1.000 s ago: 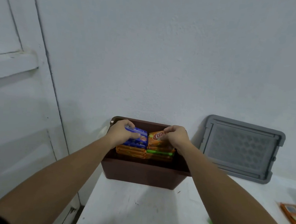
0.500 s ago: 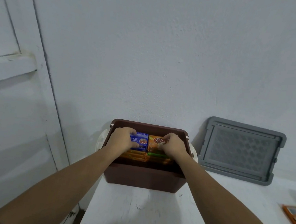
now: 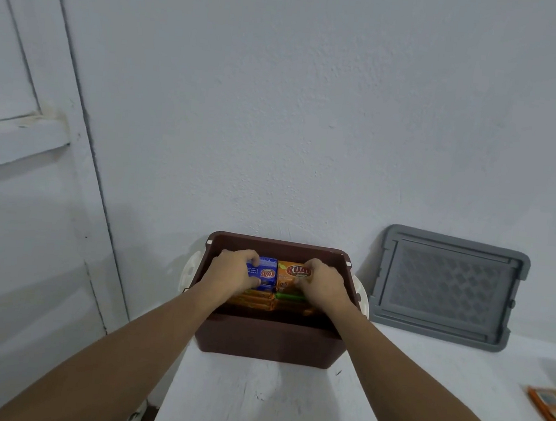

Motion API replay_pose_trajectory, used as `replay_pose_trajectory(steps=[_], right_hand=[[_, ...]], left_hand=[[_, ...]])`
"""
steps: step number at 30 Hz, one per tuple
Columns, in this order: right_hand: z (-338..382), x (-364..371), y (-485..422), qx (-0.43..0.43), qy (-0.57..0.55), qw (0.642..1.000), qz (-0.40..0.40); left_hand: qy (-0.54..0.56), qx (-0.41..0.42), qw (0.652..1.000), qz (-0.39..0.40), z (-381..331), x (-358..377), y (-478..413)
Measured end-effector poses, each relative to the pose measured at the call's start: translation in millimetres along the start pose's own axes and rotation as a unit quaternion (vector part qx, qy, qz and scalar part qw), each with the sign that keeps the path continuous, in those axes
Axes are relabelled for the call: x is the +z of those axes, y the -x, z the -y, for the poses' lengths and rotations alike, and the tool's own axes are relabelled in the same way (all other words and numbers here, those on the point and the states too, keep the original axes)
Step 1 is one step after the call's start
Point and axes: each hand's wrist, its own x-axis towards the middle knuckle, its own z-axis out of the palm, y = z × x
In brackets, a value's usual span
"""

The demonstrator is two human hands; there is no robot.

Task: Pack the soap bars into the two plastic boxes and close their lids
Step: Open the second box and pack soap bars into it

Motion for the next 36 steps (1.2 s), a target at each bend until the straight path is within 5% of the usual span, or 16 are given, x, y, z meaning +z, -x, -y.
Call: replay_pose_trajectory(steps=[7, 13, 17, 23, 36], right_hand=[[-3, -15, 21, -0.043, 0.055, 0.998, 0.010], [-20, -36, 57, -0.113, 0.051, 0.991, -0.047], [-42, -38, 81, -0.069, -0.005, 0.997, -0.038], [-63, -34, 91, -0.032, -0.256, 0.965, -0.039], [-107, -56, 114, -0.056, -0.302, 0.952, 0.011]], left_hand=[[-0.046, -0.005, 0.999, 0.015, 0, -11, 15], [0.029, 0.041, 0.996, -0.074, 6, -29, 61], [0.055, -0.007, 0.994, -0.090, 8, -30, 93], [0.150, -0.058, 0.978, -0.135, 11, -18, 112], [0.139, -0.095, 0.963, -0.209, -16, 20, 157]])
